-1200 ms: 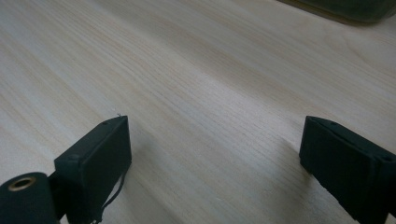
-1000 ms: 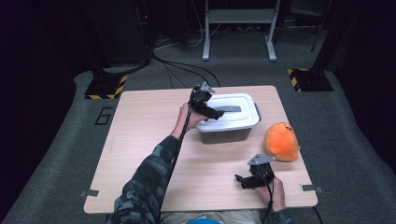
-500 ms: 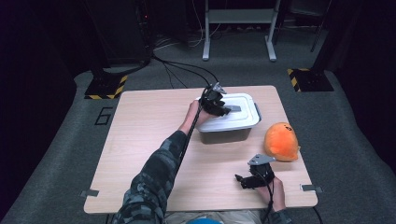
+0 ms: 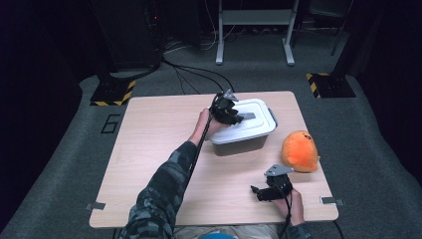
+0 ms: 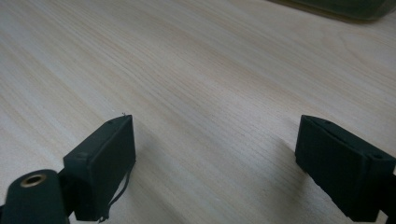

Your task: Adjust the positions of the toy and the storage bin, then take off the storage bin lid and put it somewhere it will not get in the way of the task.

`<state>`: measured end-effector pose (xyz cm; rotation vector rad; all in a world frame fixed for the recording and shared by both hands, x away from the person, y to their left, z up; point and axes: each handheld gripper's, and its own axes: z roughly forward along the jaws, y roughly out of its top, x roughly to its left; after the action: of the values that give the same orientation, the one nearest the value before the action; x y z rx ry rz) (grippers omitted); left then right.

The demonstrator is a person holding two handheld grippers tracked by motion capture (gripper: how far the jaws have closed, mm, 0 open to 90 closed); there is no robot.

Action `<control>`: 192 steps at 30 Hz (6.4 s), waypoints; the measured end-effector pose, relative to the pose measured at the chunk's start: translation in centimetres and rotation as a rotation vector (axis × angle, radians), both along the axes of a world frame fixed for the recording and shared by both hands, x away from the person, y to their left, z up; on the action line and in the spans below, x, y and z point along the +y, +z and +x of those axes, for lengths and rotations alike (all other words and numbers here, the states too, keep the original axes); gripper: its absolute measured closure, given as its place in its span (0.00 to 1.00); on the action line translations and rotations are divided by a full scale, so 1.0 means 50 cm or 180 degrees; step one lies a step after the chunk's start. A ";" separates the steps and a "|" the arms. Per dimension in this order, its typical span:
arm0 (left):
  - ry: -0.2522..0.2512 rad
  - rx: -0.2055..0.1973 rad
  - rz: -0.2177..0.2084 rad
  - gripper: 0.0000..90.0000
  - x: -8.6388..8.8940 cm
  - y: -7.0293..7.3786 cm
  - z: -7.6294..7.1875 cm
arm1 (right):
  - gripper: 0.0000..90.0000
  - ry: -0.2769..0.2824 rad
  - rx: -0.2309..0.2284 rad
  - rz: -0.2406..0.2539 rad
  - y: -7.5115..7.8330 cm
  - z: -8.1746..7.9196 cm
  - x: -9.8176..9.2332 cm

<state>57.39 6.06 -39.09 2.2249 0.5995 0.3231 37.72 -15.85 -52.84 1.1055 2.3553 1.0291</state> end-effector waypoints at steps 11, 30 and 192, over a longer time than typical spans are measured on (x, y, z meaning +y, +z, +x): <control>0.0133 -0.0095 0.0051 0.73 0.030 0.000 -0.030 | 0.13 -0.0001 -0.0005 -0.0002 0.000 0.000 0.000; 0.0216 -0.0067 -0.0057 0.74 0.081 -0.007 -0.094 | 0.14 -0.0023 0.0010 0.0006 0.000 -0.001 0.000; 0.1600 -0.0167 -0.0023 0.73 0.490 0.129 -0.138 | 0.02 -0.0087 0.0075 -0.0050 -0.002 0.005 0.002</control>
<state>50.47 30.57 -32.63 2.0265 1.1272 0.6284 37.98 -15.77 -52.94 1.1469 2.3559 0.9919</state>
